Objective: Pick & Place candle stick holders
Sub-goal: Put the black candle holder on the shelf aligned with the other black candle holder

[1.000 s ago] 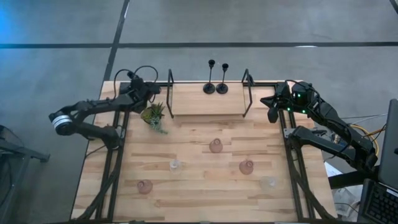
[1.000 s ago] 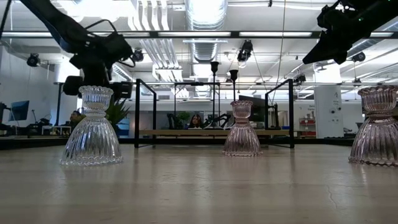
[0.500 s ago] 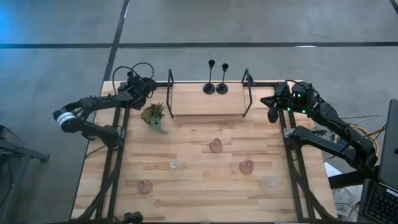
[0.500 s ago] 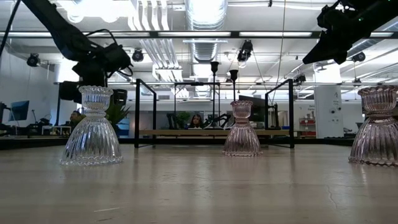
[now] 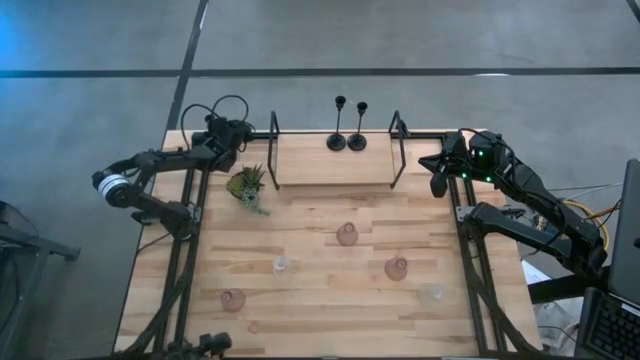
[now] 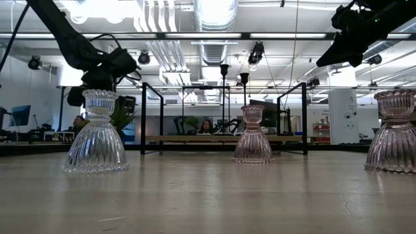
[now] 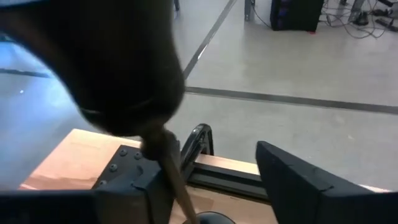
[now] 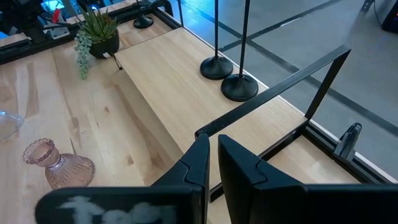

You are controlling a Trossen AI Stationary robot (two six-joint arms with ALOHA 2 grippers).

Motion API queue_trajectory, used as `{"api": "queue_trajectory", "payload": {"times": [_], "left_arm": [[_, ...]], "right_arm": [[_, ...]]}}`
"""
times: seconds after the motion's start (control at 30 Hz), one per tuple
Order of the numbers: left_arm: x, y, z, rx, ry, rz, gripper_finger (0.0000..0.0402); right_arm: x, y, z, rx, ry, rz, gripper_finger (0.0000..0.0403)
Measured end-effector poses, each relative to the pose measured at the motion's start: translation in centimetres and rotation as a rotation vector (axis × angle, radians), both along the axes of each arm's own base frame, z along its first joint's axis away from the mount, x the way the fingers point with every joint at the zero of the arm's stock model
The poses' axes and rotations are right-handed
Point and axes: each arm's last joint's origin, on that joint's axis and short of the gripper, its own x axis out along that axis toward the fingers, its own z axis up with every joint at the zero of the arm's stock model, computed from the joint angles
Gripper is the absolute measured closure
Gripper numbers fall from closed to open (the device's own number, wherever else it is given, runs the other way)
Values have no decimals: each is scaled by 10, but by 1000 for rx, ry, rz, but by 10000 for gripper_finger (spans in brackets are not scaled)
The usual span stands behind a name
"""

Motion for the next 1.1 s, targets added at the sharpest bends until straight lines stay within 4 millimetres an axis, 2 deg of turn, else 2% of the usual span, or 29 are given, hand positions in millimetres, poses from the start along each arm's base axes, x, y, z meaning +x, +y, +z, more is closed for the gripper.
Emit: {"api": "queue_trajectory", "payload": {"times": [0.13, 0.33, 0.57, 0.7, 0.9, 1.1], "left_arm": [[-1, 1, 0, -10, 27, -4, 259], [-1, 1, 1, -18, 75, -23, 384], [-1, -1, 5, -42, 101, -99, 391], [-2, -5, 18, -22, 65, -158, 391], [-9, -23, 52, 75, 16, -234, 391], [-17, -47, 98, 221, -52, -375, 391]], "right_arm": [[0, 0, 0, 0, 0, -1, 374], [0, 0, 0, 1, 0, -1, 374], [0, 0, 0, 0, 0, 0, 374], [0, 0, 0, 0, 0, 0, 374], [0, 0, 0, 0, 0, 0, 374], [0, 0, 0, 1, -1, -1, 374]]}}
